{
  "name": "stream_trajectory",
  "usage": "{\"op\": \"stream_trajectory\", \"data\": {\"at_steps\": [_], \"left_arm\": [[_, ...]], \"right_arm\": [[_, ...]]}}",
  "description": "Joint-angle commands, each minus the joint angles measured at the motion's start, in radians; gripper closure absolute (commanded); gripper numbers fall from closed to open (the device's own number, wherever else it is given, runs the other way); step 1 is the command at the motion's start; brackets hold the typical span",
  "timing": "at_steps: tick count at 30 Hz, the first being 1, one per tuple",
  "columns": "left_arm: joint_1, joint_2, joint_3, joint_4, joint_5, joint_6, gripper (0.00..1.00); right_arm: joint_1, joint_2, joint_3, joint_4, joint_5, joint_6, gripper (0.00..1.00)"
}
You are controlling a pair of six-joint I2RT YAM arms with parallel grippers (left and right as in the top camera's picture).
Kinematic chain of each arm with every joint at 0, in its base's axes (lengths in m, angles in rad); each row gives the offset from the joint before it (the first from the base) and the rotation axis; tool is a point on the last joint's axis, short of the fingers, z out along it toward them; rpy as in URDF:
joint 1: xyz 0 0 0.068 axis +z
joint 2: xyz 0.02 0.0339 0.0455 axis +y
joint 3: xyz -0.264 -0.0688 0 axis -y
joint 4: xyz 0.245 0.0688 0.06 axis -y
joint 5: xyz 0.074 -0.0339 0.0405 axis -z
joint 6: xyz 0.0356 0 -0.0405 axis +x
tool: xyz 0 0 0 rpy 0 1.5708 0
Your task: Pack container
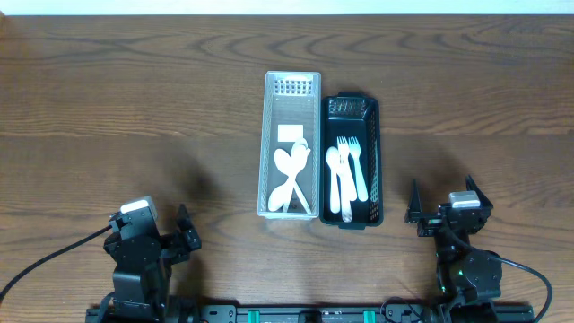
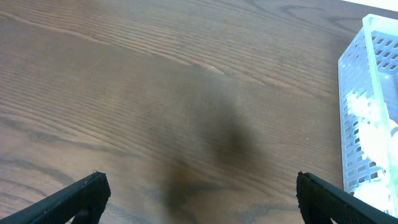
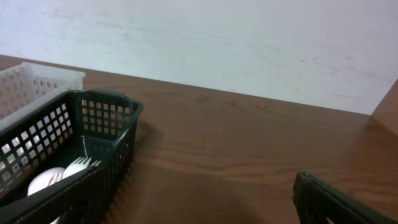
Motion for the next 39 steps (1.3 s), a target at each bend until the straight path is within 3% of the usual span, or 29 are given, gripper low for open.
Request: {"op": "stream_trajectory", "data": {"at_steps": [1,5,9,14,19,23,34,39], "left_arm": [[0.004,-0.014,0.003,-0.011,-0.012,0.017,0.02],[0.039,-0.091,0.0,-0.087,0.001,0.017,0.02],[0.06,-0.197,-0.042,-0.033,0.046,0.042,0.02],[0.064,-0.229,-0.16,0.2,0.209,0.241,0.02],[0.064,-0.232,-0.322,0.484,0.322,0.351,0.02],[0.064,-0.232,-0.431,0.627,0.389,0.392,0.02],[0.064,-0.232,-0.466,0.664,0.468,0.512,0.02],[0.064,-0.232,-0.468,0.664,0.436,0.468,0.02]], "right_arm": [[-0.015,-0.007,-0.009,0.002,-0.004,-0.014,0.01],[-0.015,-0.007,-0.009,0.002,-0.004,-0.014,0.01],[-0.015,-0.007,-0.009,0.002,-0.004,-0.014,0.01],[-0.015,-0.007,-0.009,0.002,-0.004,-0.014,0.01],[-0.015,-0.007,-0.009,0.002,-0.004,-0.014,0.01],[-0.015,-0.007,-0.009,0.002,-0.004,-0.014,0.01],[-0.015,-0.007,-0.009,0.003,-0.004,-0.014,0.01],[-0.015,-0.007,-0.009,0.003,-0.004,-0.014,0.01]]}}
